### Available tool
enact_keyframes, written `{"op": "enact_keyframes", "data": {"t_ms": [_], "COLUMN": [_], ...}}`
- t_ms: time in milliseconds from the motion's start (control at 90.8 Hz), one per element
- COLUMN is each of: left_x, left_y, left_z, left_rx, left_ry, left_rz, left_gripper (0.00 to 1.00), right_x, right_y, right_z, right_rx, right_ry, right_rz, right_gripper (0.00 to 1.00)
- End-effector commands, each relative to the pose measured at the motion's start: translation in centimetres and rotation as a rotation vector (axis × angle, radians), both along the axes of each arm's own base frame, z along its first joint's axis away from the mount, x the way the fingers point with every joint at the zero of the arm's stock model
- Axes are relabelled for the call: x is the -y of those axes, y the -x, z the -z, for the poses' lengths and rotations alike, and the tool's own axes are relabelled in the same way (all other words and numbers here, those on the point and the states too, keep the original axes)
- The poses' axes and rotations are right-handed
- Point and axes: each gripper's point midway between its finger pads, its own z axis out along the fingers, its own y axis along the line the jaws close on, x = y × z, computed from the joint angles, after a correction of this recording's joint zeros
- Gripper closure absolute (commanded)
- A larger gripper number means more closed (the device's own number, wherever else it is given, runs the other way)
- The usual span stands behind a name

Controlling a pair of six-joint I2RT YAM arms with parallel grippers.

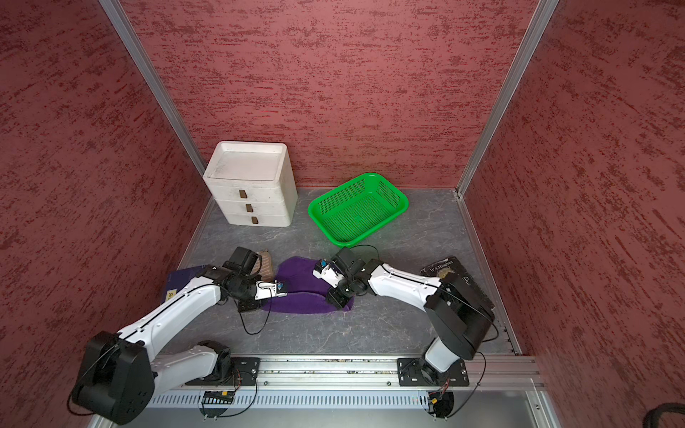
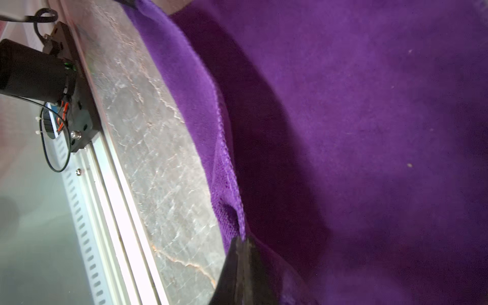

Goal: Fold the square dishcloth
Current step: Fold the cleaning item at the center of the board.

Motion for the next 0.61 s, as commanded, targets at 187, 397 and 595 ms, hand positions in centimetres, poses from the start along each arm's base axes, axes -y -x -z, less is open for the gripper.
{"op": "enact_keyframes", "data": {"t_ms": [187,397,595], "left_x": [-0.1,0.2,1.8], "left_y": [0.4,0.2,-3.3], "left_z": [-1.1,-2.6,-3.5], "left_rx": [0.023,0.066,0.144], "left_ry": [-0.008,0.016,0.049], "left_rz": [0.012,0.019,-0.004], "left_gripper": [0.91,0.90,0.90], "right_x": [2.2,3.5,2.8], "right_y": [3.6,3.7,1.9], "right_z": [-0.1,-0.4,-1.3], "right_rx": [0.054,0.088,0.144], "right_ry": [0.107,0.151,0.175], "right_rz": [0.086,0.163,0.198], "right_gripper": [1.00,1.00,1.00]}}
